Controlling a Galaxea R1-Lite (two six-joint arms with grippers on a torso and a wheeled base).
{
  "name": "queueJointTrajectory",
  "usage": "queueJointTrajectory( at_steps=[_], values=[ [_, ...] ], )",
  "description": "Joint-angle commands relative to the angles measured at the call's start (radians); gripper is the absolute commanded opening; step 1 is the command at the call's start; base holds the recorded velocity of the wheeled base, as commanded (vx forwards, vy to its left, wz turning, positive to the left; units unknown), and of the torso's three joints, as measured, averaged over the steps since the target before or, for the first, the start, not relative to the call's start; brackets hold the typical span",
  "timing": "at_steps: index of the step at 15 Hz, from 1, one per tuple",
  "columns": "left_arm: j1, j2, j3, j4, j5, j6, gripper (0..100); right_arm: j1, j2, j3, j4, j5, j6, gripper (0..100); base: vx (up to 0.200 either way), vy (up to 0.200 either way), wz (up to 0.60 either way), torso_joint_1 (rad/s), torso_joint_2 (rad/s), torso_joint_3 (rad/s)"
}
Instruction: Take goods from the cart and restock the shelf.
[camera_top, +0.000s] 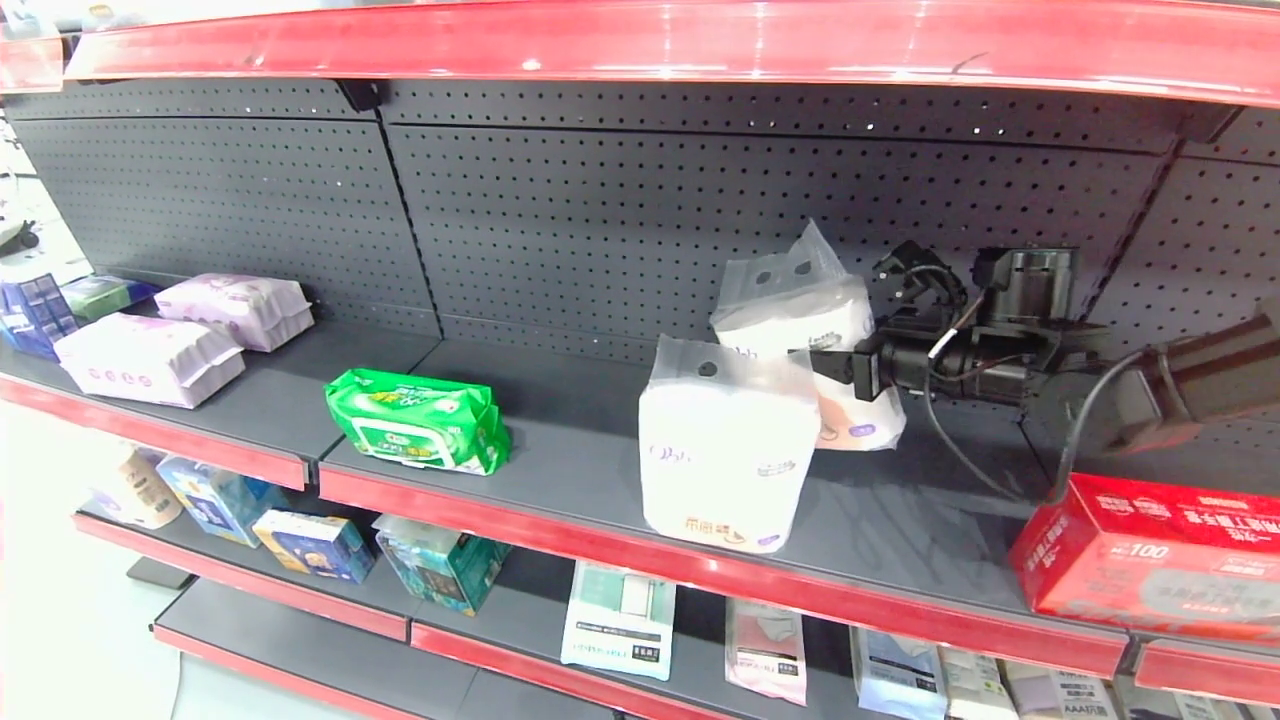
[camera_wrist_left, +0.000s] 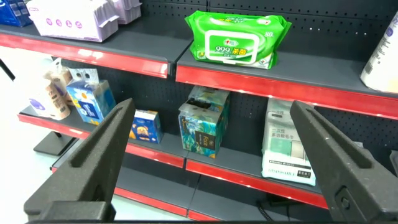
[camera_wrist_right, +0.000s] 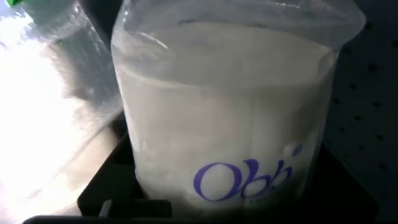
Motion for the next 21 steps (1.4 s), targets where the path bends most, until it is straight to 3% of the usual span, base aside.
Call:
queueJointTrajectory(
  at_steps=[1, 7, 14, 21],
  values=[
    [0.0, -0.001, 0.0, 0.0, 0.001, 0.0, 100, -0.02, 0.112, -0.092, -0.001, 0.046, -0.004, 0, 0.0, 0.0, 0.0, 0.0, 0.0, 0.0],
    [0.0, 0.001, 0.0, 0.0, 0.001, 0.0, 100, -0.024, 0.181, -0.153, -0.001, 0.188, -0.013, 0, 0.0, 0.0, 0.0, 0.0, 0.0, 0.0],
    [0.0, 0.001, 0.0, 0.0, 0.001, 0.0, 100, -0.027, 0.218, -0.144, 0.002, 0.227, -0.062, 0, 0.0, 0.0, 0.0, 0.0, 0.0, 0.0],
    [0.0, 0.001, 0.0, 0.0, 0.001, 0.0, 100, -0.104, 0.224, -0.086, 0.015, 0.243, -0.17, 0, 0.0, 0.0, 0.0, 0.0, 0.0, 0.0]
  ],
)
